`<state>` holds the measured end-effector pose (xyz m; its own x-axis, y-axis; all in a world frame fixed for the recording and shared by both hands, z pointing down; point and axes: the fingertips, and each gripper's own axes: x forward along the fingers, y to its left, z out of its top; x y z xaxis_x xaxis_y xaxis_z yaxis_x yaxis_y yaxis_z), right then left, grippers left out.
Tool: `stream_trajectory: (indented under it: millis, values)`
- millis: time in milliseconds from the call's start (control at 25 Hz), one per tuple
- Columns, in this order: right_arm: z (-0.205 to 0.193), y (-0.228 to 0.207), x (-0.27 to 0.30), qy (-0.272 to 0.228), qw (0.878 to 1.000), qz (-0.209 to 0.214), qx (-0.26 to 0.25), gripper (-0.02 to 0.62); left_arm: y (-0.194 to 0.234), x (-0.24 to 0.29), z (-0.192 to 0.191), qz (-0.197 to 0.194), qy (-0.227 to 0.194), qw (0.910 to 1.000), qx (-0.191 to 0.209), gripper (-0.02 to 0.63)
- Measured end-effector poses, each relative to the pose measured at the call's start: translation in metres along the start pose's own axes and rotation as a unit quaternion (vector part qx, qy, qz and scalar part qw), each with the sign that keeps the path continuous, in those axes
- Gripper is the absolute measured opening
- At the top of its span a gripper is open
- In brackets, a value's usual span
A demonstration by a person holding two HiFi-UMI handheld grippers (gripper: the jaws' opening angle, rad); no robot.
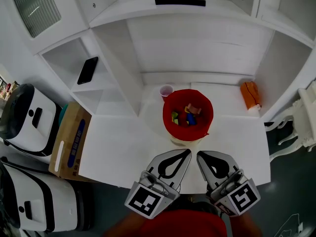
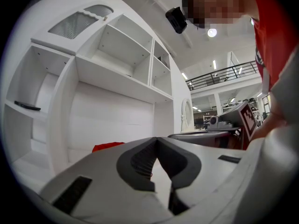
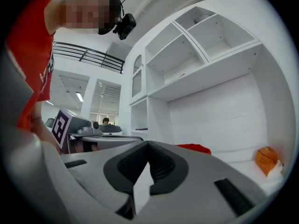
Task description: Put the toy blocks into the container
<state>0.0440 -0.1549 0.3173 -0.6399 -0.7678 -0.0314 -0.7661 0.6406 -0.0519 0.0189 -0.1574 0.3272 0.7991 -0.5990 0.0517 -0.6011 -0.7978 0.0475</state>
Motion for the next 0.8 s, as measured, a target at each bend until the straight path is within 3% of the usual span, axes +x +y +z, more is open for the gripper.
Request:
stream_trajectory:
  millis: [800]
  values:
    - [-0.0020, 0.0017, -0.0079, 0.009, 1.000, 0.006, 0.004, 0.000, -0.0092, -0.0007, 0.0006, -0.004, 0.001, 1.0000, 0.002, 0.017]
